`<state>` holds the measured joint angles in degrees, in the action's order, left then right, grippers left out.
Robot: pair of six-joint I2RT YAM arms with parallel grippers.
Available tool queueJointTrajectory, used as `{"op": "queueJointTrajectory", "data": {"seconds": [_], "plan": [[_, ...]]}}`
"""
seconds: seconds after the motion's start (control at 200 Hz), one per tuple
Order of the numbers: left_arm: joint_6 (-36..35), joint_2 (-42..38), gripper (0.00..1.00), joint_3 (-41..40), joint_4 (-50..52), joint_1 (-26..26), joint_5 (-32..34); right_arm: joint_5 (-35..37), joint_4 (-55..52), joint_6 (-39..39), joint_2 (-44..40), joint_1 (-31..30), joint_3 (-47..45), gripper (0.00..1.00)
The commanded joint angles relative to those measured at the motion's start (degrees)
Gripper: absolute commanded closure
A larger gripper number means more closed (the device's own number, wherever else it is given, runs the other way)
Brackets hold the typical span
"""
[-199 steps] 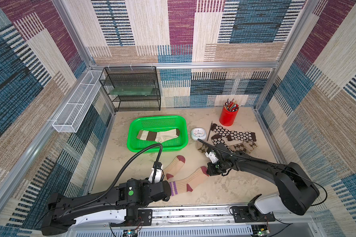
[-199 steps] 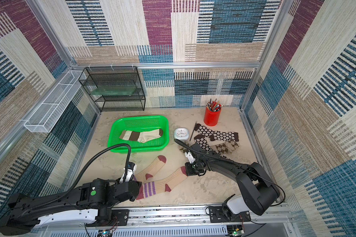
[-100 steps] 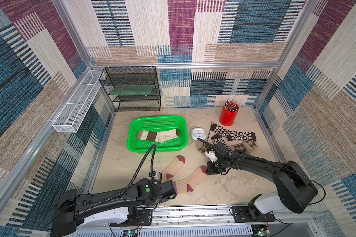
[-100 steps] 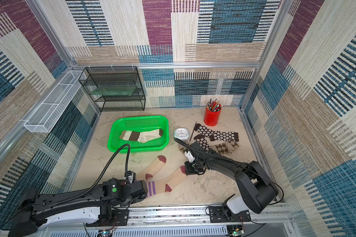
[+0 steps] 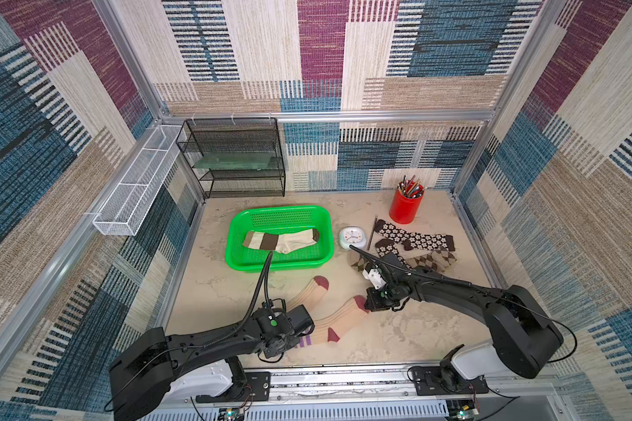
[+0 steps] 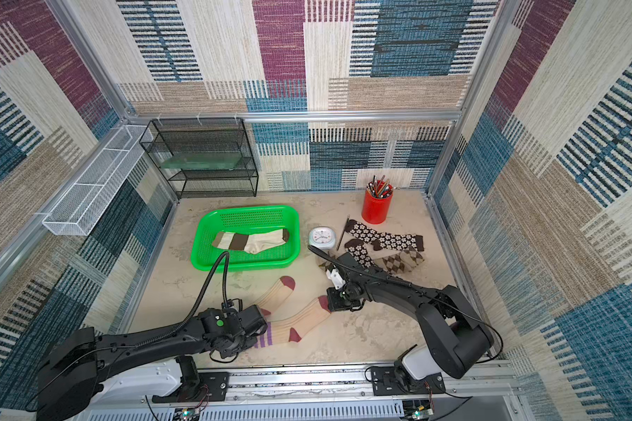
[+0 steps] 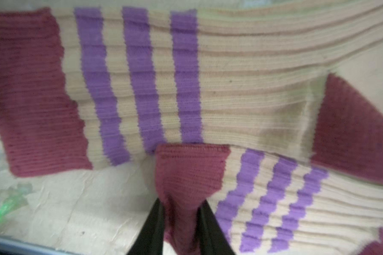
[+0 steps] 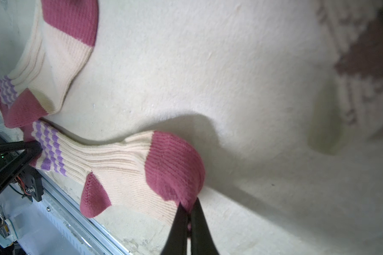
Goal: Place the socks together as a pair
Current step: Flatten out the sock.
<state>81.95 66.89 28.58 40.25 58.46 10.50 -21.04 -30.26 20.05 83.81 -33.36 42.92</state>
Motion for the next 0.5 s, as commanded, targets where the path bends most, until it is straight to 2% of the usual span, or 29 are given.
{"op": "queueJointTrajectory", "data": {"seconds": [0.0,0.09,0.336,0.496], "plan": [[-0.02,-1.44,0.89,-1.85,-1.79,-0.36,-3.43,-0.83,0.0,-0.9,-0.02,-0.02,1.25,1.0],[0.17,-8.26,0.98,1.1,4.61,-0.27,-2.28,-0.99,-1.58,-1.44,-1.38,-0.42,2.97,1.0],[3.78,-24.93,0.98,9.85,24.8,-0.27,5.27,-4.57,-6.13,-2.29,-2.92,-2.72,9.27,1.0],[9.64,-29.96,0.99,13.51,36.68,-0.48,13.83,-7.29,-4.6,-1.73,1.48,-4.35,14.95,1.0]]}}
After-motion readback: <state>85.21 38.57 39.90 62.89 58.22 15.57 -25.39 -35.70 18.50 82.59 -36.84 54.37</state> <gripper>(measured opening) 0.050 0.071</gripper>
